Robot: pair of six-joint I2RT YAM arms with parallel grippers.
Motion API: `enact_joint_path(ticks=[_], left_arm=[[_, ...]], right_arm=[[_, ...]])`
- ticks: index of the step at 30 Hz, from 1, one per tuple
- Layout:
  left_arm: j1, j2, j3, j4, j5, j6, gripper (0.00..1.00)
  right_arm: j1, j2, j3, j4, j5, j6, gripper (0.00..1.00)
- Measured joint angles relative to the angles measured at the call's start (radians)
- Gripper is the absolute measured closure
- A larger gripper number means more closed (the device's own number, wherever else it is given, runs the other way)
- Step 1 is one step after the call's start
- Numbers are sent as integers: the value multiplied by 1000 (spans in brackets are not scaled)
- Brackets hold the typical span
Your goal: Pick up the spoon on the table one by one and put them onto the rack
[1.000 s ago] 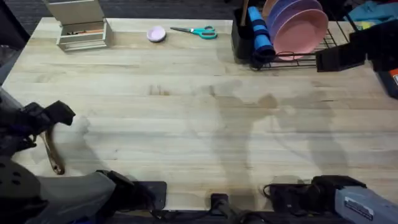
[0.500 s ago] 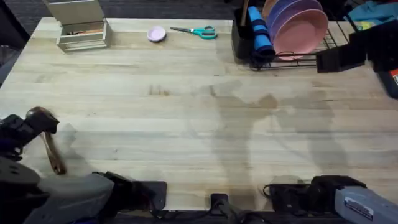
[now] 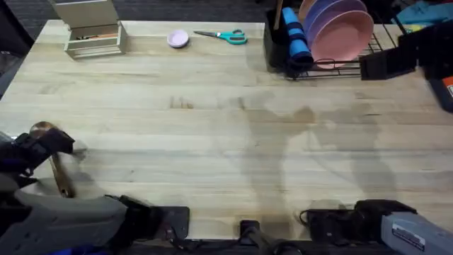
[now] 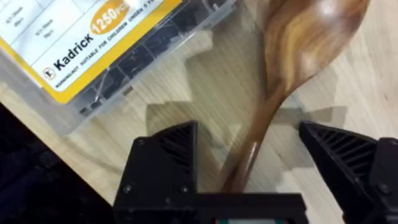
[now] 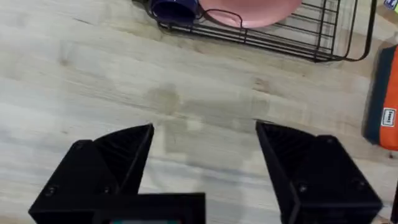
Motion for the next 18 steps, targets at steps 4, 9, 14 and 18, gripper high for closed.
enact_joint_path(ticks=[4,9,14,18], left_arm=[[0,4,0,3,7,0,30],[0,7,0,3,15,-1,205],[0,7,0,6,15,3,475],[0,7,0,6,15,5,743]], right_arm=[[0,0,0,0,0,0,6],[0,0,0,0,0,0,5],[0,0,0,0,0,0,6],[0,0,0,0,0,0,6]])
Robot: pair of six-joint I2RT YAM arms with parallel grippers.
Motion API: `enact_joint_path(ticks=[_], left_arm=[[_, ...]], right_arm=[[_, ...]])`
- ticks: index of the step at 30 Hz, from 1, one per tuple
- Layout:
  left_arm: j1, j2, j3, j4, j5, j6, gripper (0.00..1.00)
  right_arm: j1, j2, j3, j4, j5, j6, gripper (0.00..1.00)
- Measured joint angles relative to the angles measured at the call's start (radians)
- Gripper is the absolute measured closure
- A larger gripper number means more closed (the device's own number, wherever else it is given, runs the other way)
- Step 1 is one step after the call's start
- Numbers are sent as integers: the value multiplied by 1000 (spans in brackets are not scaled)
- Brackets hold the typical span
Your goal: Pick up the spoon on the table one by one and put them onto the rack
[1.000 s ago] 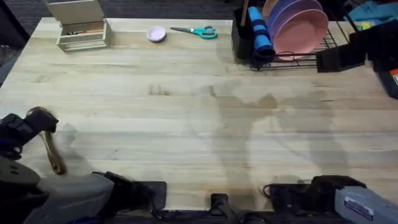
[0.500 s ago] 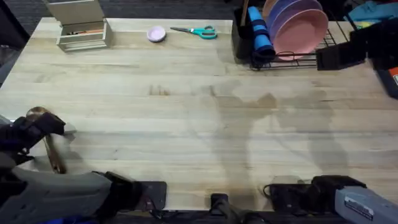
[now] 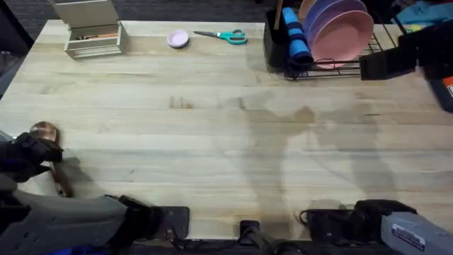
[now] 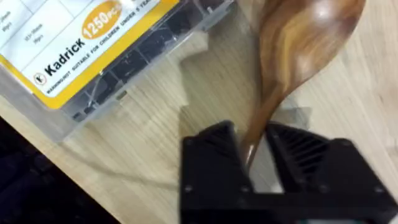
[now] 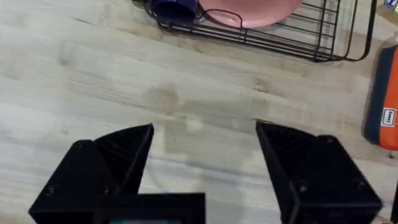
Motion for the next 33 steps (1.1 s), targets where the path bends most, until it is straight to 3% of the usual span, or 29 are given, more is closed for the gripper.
enact_joint_path(ticks=[3,6,15,19,20,24,33], left_arm=[[-1,0,0,3,6,2,898],[-1,0,0,4,11,2,945],[-1,-13,0,-6,7,2,953],[-2,-90,-1,1,2,2,958],[-35,-216,-1,9,-3,2,959],[-116,-320,-1,25,-5,2,959],[-302,-409,-1,8,-5,-6,960]], right_arm=[[0,0,0,0,0,0,6],[0,0,0,0,0,0,6],[0,0,0,0,0,0,5],[0,0,0,0,0,0,6],[0,0,0,0,0,0,5],[0,0,0,0,0,-1,5],[0,0,0,0,0,-7,6]])
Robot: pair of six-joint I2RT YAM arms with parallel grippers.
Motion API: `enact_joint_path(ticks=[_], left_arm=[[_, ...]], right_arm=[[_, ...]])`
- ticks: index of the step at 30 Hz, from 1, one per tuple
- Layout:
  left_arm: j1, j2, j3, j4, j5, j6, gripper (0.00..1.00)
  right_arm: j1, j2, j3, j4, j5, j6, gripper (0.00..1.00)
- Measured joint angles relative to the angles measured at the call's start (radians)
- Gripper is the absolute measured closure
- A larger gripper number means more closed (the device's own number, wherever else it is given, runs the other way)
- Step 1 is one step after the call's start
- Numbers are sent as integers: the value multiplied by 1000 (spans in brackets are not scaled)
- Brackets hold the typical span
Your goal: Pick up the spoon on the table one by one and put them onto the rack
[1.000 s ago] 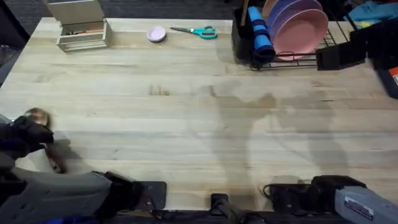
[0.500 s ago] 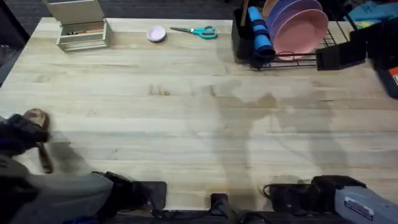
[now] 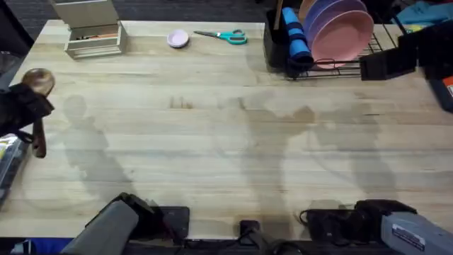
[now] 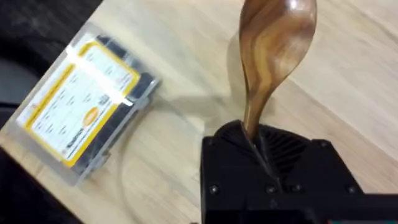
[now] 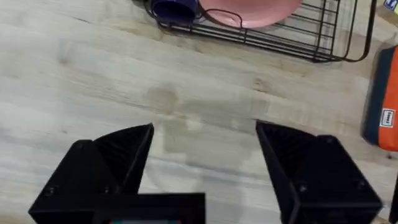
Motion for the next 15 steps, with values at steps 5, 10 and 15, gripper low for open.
enact_joint_path(ticks=[5,10,15], left_arm=[[-99,-25,0,-1,10,-21,957],[-215,-52,0,3,39,-33,957],[-342,-64,0,54,66,-64,957]], right_arm=[[0,0,0,0,0,0,6],[0,0,0,0,0,0,6],[0,0,0,0,0,0,6]])
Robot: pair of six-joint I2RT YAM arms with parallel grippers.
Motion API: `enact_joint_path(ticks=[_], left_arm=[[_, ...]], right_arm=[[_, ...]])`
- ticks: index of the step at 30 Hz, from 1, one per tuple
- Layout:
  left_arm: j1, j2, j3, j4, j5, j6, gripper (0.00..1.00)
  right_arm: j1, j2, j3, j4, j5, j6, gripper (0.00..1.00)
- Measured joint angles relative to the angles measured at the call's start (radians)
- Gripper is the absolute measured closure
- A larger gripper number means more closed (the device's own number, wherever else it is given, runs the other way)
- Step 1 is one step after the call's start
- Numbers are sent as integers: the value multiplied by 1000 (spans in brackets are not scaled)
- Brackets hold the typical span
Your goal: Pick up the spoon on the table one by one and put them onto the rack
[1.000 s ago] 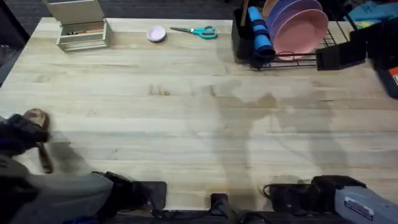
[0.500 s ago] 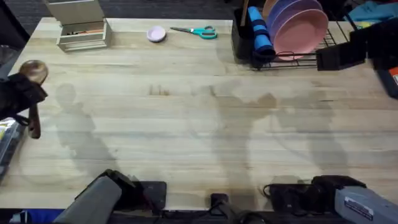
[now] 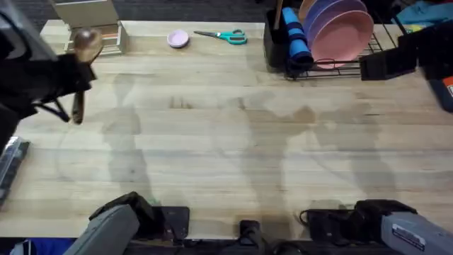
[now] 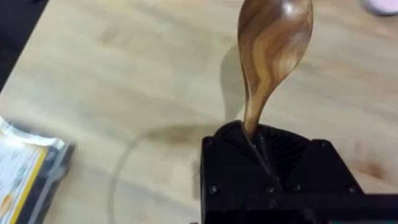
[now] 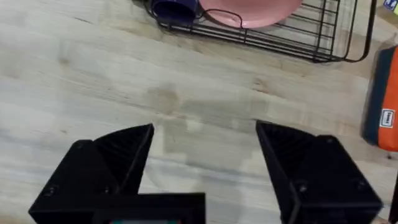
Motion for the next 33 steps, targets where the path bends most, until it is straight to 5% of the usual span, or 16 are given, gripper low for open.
enact_joint_path(ticks=[18,27,33], left_arm=[[-438,28,0,354,92,-52,961],[-662,180,0,580,101,-121,961],[-779,325,81,612,114,-137,962]], right_arm=[[0,0,0,0,0,0,6],[0,0,0,0,0,0,6],[0,0,0,0,0,0,6]])
